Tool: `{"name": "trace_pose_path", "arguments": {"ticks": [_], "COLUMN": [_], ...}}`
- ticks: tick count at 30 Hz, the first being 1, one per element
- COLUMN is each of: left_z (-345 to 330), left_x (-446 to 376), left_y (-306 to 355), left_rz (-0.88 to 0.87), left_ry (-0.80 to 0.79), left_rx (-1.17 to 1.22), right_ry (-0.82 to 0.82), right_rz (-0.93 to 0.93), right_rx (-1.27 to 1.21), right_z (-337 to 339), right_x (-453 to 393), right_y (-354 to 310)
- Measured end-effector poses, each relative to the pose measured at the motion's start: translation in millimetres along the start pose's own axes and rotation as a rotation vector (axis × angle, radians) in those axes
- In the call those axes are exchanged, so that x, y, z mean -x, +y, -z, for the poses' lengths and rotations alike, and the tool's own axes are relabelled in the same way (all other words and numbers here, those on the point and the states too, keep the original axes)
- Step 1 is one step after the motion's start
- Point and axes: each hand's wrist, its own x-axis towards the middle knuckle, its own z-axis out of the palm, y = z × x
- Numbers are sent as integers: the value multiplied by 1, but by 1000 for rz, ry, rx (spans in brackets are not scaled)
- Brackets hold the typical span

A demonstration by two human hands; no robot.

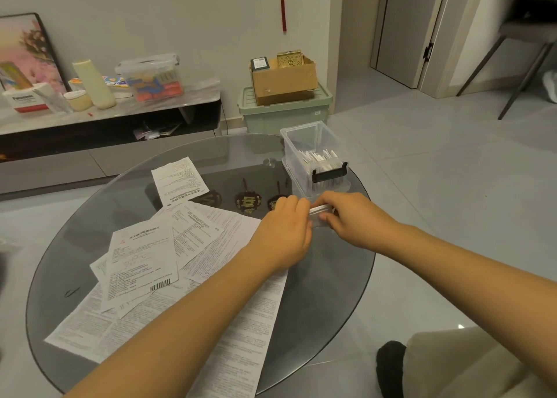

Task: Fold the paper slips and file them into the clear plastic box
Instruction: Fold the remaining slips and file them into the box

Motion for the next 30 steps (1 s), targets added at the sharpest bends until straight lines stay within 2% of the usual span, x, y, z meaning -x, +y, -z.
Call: {"name": "trace_pose_path", "arguments": {"ticks": [4, 10, 16, 20, 22, 30], "left_z": [-1, -4, 25, 50, 57, 61], "left_x": [-5, -10, -18, -26, -34, -86], "left_y": [0, 2, -2, -12, -17, -30], "left_rz": [18, 1, 27, 92, 113, 110], "left_ry": [33, -48, 36, 257, 318, 284], "left_rx": [130, 88, 142, 342, 397, 497], "right_ry": [-32, -88, 144, 246, 300, 421], "right_rz": [1, -31, 64, 72, 54, -117], "right_rx": [62, 120, 68, -34, -63, -207], "right_z": [-2, 0, 18, 35, 41, 54], "right_x": [-1, -1, -5, -16, -23, -55], "right_y": [0, -3, -15, -23, -25, -17]}}
